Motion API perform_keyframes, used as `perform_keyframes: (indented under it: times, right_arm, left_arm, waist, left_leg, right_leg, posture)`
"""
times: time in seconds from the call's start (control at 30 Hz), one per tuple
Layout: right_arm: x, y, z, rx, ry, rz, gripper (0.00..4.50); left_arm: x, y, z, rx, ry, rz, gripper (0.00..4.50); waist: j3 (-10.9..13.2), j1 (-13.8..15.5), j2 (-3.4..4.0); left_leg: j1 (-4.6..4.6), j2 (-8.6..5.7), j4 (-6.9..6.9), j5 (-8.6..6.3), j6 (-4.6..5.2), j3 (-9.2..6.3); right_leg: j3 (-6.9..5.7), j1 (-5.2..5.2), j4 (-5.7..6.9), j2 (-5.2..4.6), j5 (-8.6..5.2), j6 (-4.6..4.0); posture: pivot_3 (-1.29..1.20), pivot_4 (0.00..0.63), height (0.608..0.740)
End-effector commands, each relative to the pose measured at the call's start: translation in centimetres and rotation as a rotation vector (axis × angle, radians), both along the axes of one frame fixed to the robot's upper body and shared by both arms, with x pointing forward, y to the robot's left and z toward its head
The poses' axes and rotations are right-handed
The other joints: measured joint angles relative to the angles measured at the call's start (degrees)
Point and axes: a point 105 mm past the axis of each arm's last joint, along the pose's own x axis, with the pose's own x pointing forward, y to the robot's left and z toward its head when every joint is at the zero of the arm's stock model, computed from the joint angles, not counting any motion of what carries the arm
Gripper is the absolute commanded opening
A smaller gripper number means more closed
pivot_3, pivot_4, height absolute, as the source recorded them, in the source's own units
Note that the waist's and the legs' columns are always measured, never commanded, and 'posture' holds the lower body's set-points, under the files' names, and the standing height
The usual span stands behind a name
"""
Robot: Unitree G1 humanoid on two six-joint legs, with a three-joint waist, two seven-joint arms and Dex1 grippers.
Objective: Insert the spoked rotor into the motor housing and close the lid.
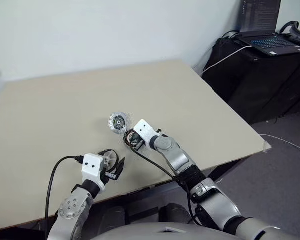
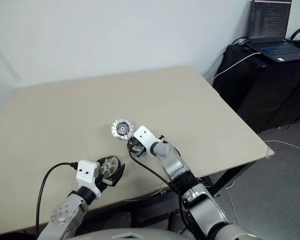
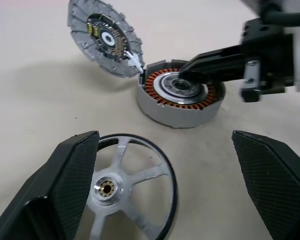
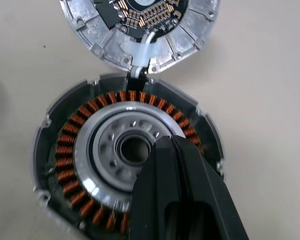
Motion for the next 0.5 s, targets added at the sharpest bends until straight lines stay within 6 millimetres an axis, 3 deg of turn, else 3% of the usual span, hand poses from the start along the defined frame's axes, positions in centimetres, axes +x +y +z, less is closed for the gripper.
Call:
perform_keyframes:
  times: [0.03, 0.2, 0.33, 0.5]
  right_arm:
    - [-0.6, -0.2, 3.6, 0.133, -0.1, 0.014, 0.03]
    - [-3.9, -3.1, 4.2, 0.185, -0.095, 0.023, 0.03]
    - [-5.5, -5.5, 3.6, 0.178, -0.052, -0.036, 0.03]
    - [-6.2, -6.1, 4.0, 0.198, -0.043, -0.062, 0.03]
  left_arm:
    - [0.1, 0.1, 1.4, -0.032, -0.064, 0.012, 4.5]
    - [-0.1, 2.8, 2.4, -0.137, -0.127, 0.236, 4.5]
    - [-1.5, 3.9, 0.7, -0.195, -0.042, 0.343, 4.5]
    - [-2.3, 3.6, -2.0, -0.254, 0.124, 0.399, 4.5]
  waist:
    - [0.01, 0.02, 0.01]
    - [0.02, 0.16, -0.05]
    - [0.07, 0.11, -0.12]
    - [0.26, 0.18, -0.33]
  left_leg:
    - [-0.04, 0.0, -0.02, -0.03, 0.01, 0.0]
    - [-0.13, -0.02, 0.0, -0.24, 0.11, 0.01]
    - [-0.09, -0.04, 0.02, -0.27, 0.12, 0.03]
    - [-0.05, -0.03, 0.07, -0.29, 0.11, -0.06]
  right_leg:
    - [0.0, -0.02, -0.04, 0.01, 0.0, 0.0]
    - [-0.01, -0.04, -0.18, -0.03, -0.08, 0.08]
    - [-0.03, -0.03, -0.17, -0.08, -0.1, 0.1]
    - [-0.11, -0.01, -0.15, -0.12, -0.1, 0.12]
  posture:
    - [0.0, 0.0, 0.74]
    - [0.0, 0.0, 0.74]
    - [0.0, 0.0, 0.74]
    - [0.0, 0.0, 0.74]
